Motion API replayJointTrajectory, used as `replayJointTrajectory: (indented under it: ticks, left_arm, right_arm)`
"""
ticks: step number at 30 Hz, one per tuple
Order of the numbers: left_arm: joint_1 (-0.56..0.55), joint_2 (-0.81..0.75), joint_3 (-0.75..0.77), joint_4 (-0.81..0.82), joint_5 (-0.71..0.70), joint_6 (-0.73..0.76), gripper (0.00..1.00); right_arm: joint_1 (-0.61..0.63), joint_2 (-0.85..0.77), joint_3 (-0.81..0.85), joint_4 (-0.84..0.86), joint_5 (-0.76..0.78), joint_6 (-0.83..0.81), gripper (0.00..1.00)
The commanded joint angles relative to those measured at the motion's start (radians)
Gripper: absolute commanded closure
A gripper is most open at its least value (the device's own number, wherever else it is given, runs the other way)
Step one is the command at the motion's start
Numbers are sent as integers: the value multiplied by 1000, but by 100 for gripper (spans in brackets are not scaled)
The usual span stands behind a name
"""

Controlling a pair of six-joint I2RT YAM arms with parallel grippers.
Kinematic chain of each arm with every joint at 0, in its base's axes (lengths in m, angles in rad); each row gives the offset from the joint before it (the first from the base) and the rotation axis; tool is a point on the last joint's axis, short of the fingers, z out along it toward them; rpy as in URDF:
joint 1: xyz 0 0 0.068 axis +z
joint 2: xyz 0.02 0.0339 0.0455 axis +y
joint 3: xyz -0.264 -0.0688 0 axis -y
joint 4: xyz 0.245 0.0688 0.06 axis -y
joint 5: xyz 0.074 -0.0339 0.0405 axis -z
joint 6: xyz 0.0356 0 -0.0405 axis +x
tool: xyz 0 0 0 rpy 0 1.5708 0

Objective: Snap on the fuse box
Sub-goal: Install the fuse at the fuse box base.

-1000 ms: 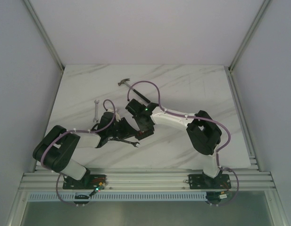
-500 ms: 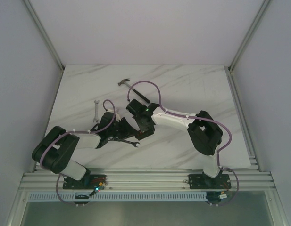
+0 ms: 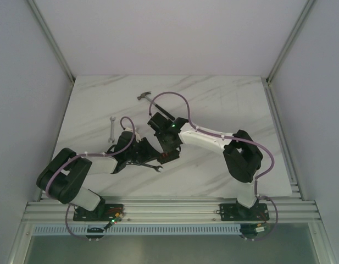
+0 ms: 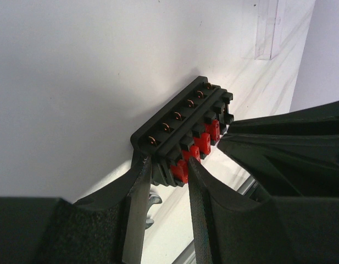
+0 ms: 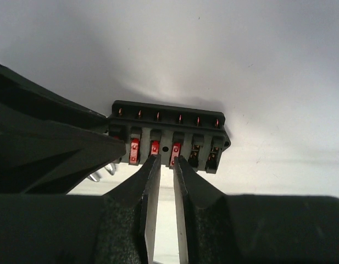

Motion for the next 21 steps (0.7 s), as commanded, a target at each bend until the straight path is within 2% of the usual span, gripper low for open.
replayJointTrajectory:
  ticks: [1, 6, 21]
  left_arm:
    - [-6, 2, 7, -53, -22, 23, 58]
    - [-7, 3, 11, -61, -23, 28, 58]
    - [-7, 10, 15, -64, -23, 28, 58]
  right_arm:
    - [-16, -54, 23, -1, -15, 28, 77]
    - [-38, -42, -3, -3, -39, 46, 83]
    - [-43, 9, -14, -19, -87, 57, 84]
